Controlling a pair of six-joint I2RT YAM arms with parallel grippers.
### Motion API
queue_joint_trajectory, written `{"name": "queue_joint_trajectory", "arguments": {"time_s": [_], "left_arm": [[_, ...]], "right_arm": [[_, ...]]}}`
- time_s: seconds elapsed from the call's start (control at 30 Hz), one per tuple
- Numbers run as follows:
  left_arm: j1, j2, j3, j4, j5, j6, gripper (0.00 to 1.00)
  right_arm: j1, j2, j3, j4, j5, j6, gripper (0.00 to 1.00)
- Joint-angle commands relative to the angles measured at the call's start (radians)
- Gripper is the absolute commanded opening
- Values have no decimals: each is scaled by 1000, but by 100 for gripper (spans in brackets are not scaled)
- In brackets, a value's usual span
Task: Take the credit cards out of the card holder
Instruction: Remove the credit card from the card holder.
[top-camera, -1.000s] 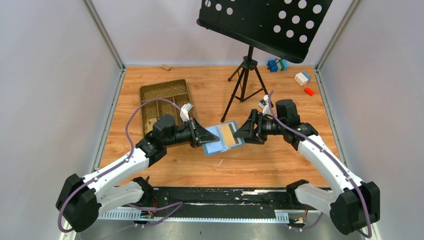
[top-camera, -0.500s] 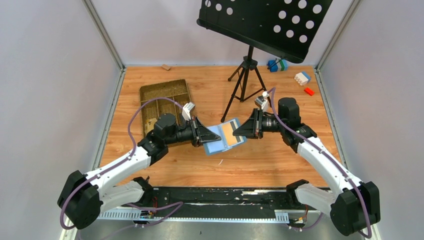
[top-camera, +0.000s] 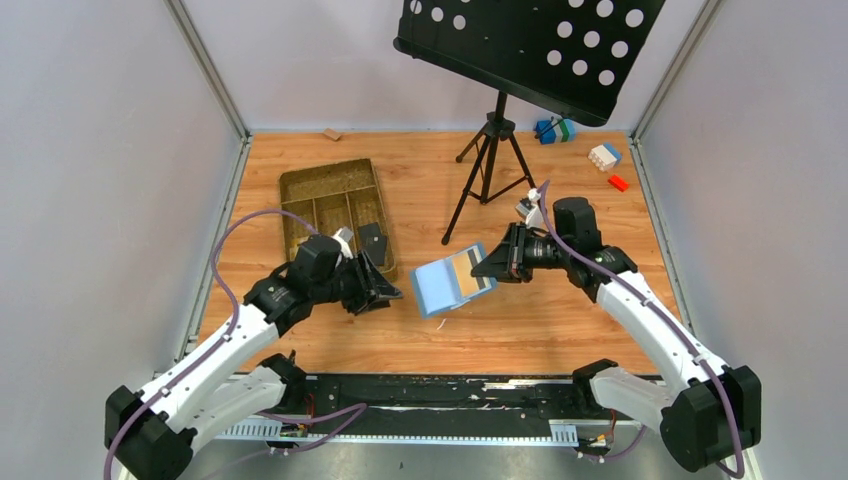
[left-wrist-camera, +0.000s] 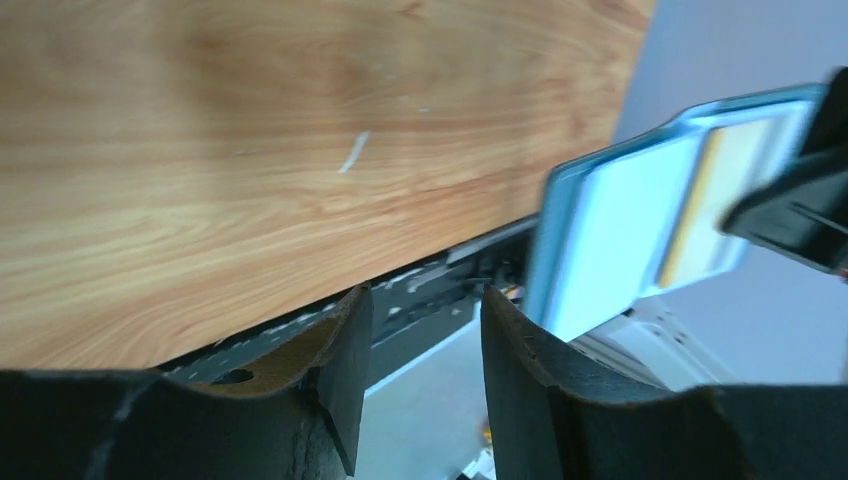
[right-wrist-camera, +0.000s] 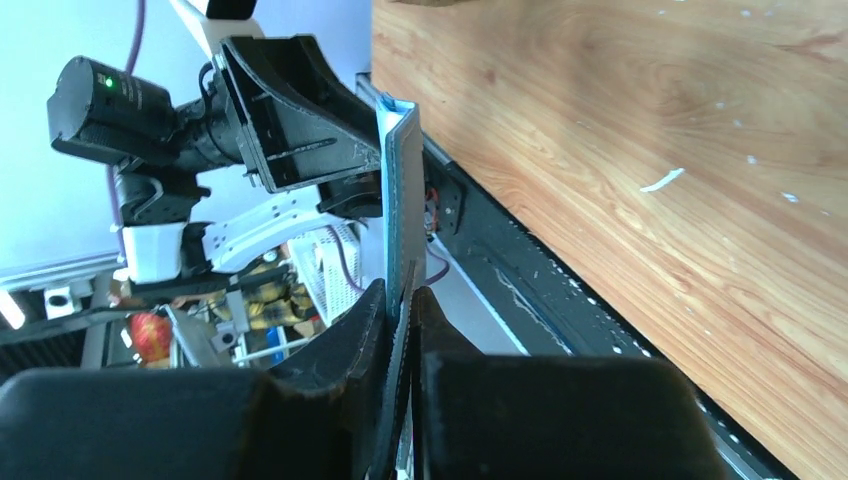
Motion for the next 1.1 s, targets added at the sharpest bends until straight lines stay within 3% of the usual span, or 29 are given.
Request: {"name": "queue_joint_trajectory", "arguments": {"time_s": [0.0,0.07,0.2,0.43,0.7,0.83,1.07], "left_arm": [[6,-47,72,-223,-76,95,50],[0,-61,99,-166,-36,92,48],[-102,-68,117,97,-17,3,47],[-179,79,98,422,3,-108,47],[-184,185,102,593,38,-163,39],[-183,206,88,627,45,-181,32],[-183,208,42,676,46,-227,29]], "right_arm": [[-4,5,112,-188,150,-151,0],[-3,9,125,-221,184,-172,0],[-1,22,108,-184,167,-156,0],[1,25,88,-36,45,-53,0],[7,34,80,87,-15,56,0],[6,33,45,180,-50,145,0],[7,32,-13,349,-89,294,0]]}}
